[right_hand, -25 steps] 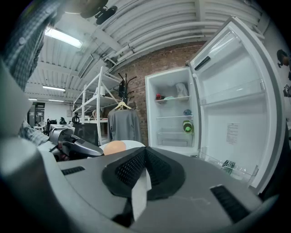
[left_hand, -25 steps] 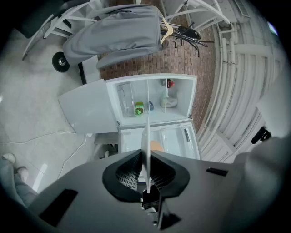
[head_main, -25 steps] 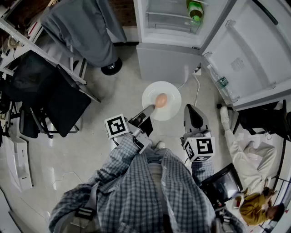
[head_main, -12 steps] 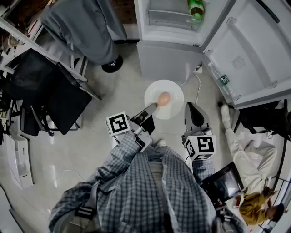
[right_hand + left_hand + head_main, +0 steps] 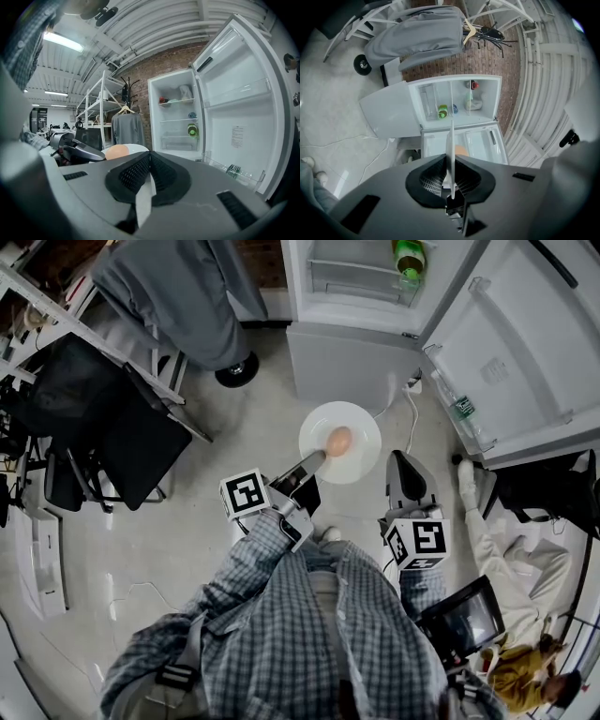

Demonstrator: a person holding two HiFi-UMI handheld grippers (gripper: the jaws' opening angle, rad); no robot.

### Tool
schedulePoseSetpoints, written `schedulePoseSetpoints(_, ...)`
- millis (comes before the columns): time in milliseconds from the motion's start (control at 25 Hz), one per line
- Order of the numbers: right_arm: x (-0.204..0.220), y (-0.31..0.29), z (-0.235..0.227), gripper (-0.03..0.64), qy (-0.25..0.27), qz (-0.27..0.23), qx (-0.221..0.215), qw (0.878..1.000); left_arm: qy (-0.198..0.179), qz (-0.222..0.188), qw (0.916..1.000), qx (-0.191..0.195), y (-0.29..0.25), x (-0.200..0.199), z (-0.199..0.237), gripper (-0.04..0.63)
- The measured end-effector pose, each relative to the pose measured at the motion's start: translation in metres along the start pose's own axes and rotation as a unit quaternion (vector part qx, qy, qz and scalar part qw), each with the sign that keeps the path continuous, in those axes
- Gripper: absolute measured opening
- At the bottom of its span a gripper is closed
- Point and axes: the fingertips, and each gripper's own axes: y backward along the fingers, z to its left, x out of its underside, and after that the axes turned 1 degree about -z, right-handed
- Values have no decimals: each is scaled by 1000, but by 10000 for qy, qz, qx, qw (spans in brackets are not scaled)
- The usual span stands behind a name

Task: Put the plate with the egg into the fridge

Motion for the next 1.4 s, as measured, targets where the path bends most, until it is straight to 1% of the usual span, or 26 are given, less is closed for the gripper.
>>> schedulePoseSetpoints(240, 3, 9, -9, 6, -64, -4, -89, 9999, -31, -132, 9998, -136, 3, 10, 0, 29)
schedulePoseSetpoints(480, 9, 25, -18, 6, -9, 74, -114, 9999, -72, -194, 9995, -232, -4, 27, 2, 29)
schedulePoseSetpoints(600, 12, 32, -22, 6, -31, 97, -95, 9999, -64, -194, 9997, -105, -11, 37, -4, 29)
schedulePoseSetpoints(720, 13, 36, -28, 6, -114, 80, -38, 9999, -50, -200, 9997, -122, -13, 40, -5, 29)
schedulePoseSetpoints(960, 17, 35, -38, 6, -242, 109, 89, 9996, -36, -251, 9996, -148, -21, 30, 2, 29)
schedulePoseSetpoints(1080, 14, 27, -43, 6, -307, 78, 126, 9994, -37, -243, 9997, -98, -29, 20, 4, 29)
schedulePoseSetpoints(1400, -2, -24, -51, 6, -264, 76, 114, 9996, -17, -127, 9999, -78, -60, -21, 7, 29)
